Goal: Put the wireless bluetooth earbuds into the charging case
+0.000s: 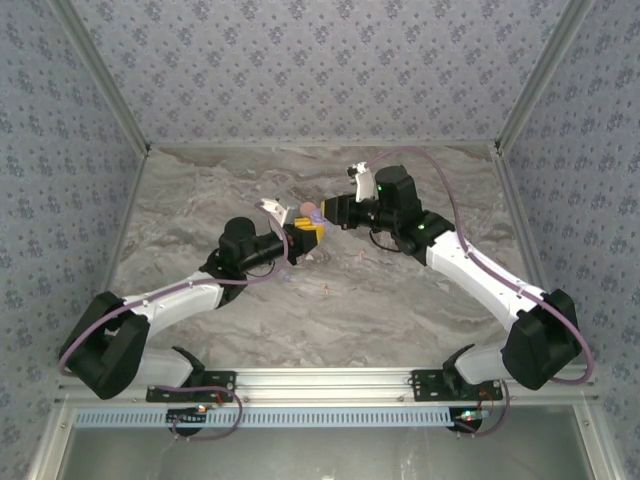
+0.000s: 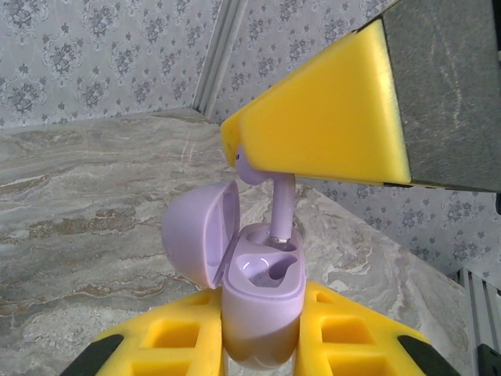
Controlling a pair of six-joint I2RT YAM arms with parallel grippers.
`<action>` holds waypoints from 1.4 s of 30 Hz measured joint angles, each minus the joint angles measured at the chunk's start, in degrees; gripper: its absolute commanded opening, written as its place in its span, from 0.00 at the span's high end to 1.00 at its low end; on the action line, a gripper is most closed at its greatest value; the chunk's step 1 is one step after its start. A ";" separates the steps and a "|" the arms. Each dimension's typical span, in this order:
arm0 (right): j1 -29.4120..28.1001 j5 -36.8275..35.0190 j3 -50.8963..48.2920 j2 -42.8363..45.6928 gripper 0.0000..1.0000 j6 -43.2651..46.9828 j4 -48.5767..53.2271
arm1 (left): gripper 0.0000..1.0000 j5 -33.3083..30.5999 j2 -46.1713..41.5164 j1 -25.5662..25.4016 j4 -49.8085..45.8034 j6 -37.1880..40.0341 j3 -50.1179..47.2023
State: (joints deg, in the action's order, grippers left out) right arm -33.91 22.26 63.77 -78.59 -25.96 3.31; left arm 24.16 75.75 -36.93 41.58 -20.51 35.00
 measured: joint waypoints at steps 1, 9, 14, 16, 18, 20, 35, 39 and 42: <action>-0.07 -0.22 0.00 -0.02 0.76 0.07 0.02 | 0.79 0.00 0.00 0.00 0.00 -0.15 0.00; -0.44 -1.05 0.00 -0.22 0.76 0.92 0.37 | 0.79 -0.02 0.00 0.00 -0.52 -0.61 0.09; -0.76 -1.75 0.00 -0.22 0.76 1.55 1.18 | 0.79 -0.22 0.00 0.00 -0.85 -0.63 0.11; -0.92 -1.97 -0.07 -0.22 0.76 1.64 1.38 | 0.79 -0.22 0.00 0.00 -1.01 -0.63 0.11; -1.14 -2.16 -0.11 -0.22 0.76 1.86 1.49 | 0.79 -0.24 0.00 0.00 -1.07 -0.81 0.11; -1.27 -2.38 -0.15 -0.22 0.76 2.03 1.62 | 0.79 -0.24 0.00 0.00 -1.09 -1.05 0.11; -2.64 -5.20 -0.15 -0.33 0.70 3.10 2.71 | 0.79 -0.72 0.00 0.00 -1.51 -1.22 0.11; -2.89 -5.84 -0.15 -0.33 0.65 3.34 3.45 | 0.79 -0.90 0.00 0.00 -1.51 -1.22 0.13; -2.99 -6.08 -0.15 -0.33 0.59 3.58 4.09 | 0.79 -1.09 0.00 0.00 -1.55 -1.22 0.13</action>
State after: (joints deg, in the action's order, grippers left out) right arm -36.91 16.19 63.61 -78.91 -22.37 7.40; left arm 23.07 75.75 -36.93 40.03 -21.74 35.14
